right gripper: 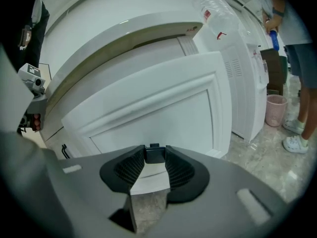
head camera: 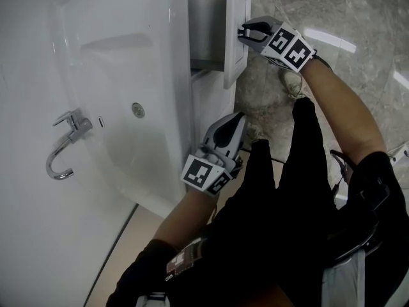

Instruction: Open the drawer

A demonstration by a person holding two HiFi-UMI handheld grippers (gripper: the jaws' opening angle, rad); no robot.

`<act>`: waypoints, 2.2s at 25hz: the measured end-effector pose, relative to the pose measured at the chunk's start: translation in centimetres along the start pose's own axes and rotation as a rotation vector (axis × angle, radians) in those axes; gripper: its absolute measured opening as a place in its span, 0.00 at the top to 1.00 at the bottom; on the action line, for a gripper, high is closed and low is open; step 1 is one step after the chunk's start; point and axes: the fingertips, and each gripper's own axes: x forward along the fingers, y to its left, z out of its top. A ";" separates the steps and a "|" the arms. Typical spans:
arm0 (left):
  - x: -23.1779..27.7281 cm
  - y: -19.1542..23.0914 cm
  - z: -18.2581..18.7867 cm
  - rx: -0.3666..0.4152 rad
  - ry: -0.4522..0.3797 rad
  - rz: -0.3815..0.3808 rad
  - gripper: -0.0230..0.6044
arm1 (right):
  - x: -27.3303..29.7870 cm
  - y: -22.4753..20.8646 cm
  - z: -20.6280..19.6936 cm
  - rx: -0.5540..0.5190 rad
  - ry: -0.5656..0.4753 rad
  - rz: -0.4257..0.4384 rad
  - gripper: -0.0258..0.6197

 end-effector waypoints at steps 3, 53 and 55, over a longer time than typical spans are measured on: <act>0.0 -0.2 0.2 0.002 -0.011 -0.004 0.98 | -0.7 0.0 -0.4 0.004 0.001 -0.001 0.76; 0.3 -2.1 3.0 0.030 -0.107 -0.032 0.98 | -9.6 -1.3 -4.6 -0.015 0.073 -0.032 0.77; 0.0 -1.8 2.7 0.034 -0.097 -0.023 0.98 | -9.6 -1.2 -4.6 -0.018 0.074 -0.031 0.77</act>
